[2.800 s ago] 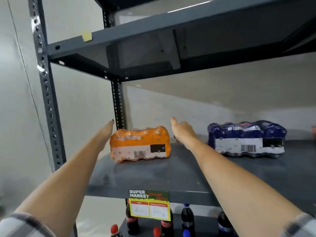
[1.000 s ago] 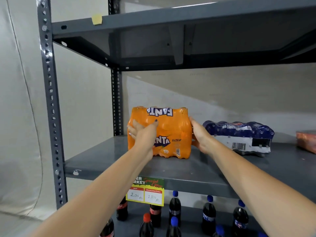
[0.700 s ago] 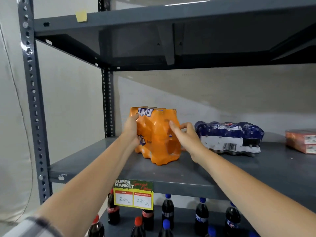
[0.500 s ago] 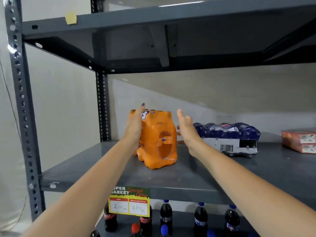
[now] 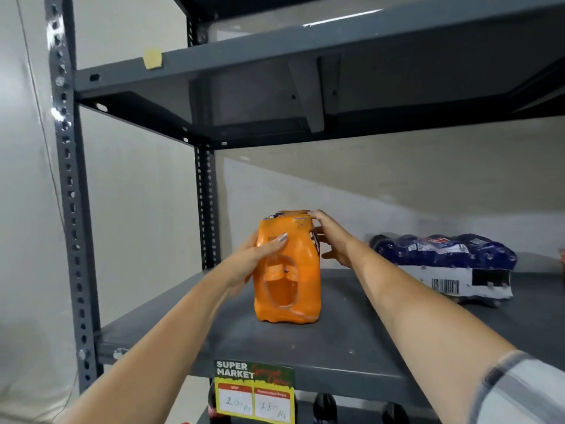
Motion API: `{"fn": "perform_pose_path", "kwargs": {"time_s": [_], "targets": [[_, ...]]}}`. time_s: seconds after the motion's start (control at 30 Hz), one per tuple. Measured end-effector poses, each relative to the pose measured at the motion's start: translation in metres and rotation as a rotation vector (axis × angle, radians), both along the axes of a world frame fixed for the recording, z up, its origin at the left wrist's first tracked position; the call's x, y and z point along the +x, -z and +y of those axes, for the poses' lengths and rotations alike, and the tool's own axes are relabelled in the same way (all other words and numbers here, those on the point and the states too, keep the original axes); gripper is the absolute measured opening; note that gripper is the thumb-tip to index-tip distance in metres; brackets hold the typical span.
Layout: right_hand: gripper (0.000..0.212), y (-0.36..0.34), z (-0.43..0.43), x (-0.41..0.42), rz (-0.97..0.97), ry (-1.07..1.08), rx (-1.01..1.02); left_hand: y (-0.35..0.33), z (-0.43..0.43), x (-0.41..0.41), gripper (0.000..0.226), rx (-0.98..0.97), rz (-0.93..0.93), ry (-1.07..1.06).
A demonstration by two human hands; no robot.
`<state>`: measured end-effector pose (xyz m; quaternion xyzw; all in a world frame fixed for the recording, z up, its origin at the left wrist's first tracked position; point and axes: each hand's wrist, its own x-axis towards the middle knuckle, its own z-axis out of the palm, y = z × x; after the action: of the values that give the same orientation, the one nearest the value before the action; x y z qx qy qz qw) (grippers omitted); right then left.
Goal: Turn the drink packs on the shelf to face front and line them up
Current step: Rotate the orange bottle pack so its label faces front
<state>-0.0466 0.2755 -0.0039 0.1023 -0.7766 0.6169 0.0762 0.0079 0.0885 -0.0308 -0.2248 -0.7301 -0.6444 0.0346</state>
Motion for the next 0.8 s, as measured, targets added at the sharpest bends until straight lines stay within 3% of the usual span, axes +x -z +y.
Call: {"fn": "perform_pose_path", "kwargs": {"time_s": [0.07,0.13,0.2,0.33,0.47,0.6,0.8], "targets": [[0.07,0.006,0.008,-0.002,0.003,0.061,0.025,0.0,-0.016,-0.01,0.082,0.063,-0.027,0.017],[0.085,0.011,0.018,-0.002,0.02,0.086,0.062,0.001,-0.026,-0.013,0.068,0.114,-0.026,-0.036],[0.089,0.014,0.027,-0.002,0.048,0.113,0.101,0.001,-0.031,-0.016,0.045,0.157,-0.032,-0.172],[0.096,0.019,0.026,0.005,0.055,0.171,0.14,-0.001,-0.038,-0.037,0.05,0.173,-0.206,-0.374],[0.094,0.025,0.02,0.017,0.12,0.27,0.284,-0.006,-0.034,-0.042,0.034,0.286,-0.327,-0.4],[0.096,0.027,0.013,0.023,0.11,0.371,0.519,0.008,-0.025,-0.05,0.063,0.434,-0.331,-0.278],[0.097,0.029,0.012,0.037,0.122,0.397,0.609,0.015,-0.024,-0.037,0.087,0.282,-0.172,-0.236]]}}
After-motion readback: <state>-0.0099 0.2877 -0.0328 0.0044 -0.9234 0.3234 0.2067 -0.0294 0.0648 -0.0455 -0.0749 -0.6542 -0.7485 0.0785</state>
